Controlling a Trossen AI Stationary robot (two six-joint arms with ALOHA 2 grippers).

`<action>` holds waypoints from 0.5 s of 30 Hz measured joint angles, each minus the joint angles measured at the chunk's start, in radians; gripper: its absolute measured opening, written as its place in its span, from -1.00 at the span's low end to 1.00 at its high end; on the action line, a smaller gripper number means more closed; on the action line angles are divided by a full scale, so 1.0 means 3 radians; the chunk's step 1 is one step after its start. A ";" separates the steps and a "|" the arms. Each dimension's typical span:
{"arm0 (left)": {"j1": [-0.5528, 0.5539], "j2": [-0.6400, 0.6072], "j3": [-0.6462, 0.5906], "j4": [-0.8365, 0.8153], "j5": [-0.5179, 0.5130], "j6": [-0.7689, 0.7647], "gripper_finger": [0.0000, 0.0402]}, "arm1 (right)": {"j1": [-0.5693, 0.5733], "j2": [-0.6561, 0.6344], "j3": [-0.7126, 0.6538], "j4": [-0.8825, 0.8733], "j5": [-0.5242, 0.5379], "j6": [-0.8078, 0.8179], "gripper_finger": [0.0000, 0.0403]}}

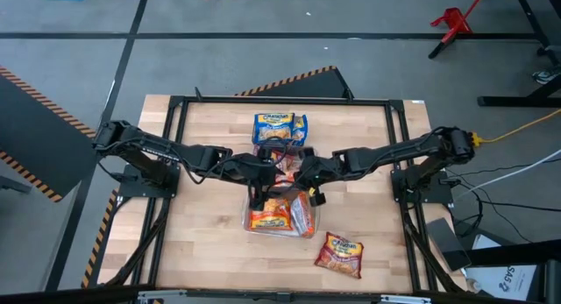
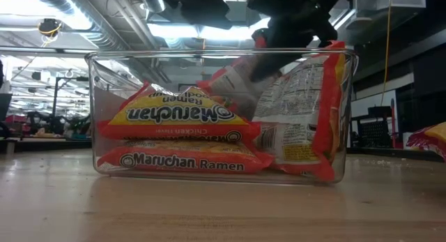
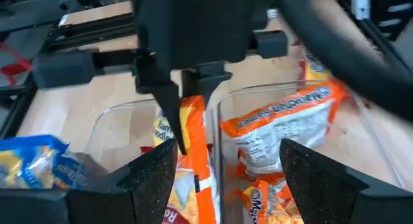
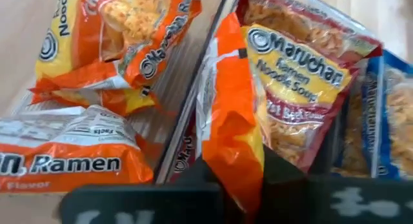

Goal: Sort Maruchan noodles
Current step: Put the orange noodle pack into the bottom transparent bin

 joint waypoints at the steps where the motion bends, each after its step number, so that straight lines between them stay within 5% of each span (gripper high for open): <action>1: 0.0000 0.0000 0.0000 0.0001 -0.0054 -0.0037 0.33 | 0.0000 -0.0006 0.0000 0.0018 0.0039 0.0002 -0.93; 10: 0.0012 -0.0245 0.0000 -0.0022 -0.0712 -0.0133 0.33 | -0.0028 -0.0307 -0.0001 0.0028 0.0253 0.0011 -0.99; 15: 0.0072 -0.0565 -0.0001 -0.0100 -0.0561 -0.0154 0.33 | -0.0066 -0.0630 -0.0003 0.0056 0.0309 0.0017 -1.00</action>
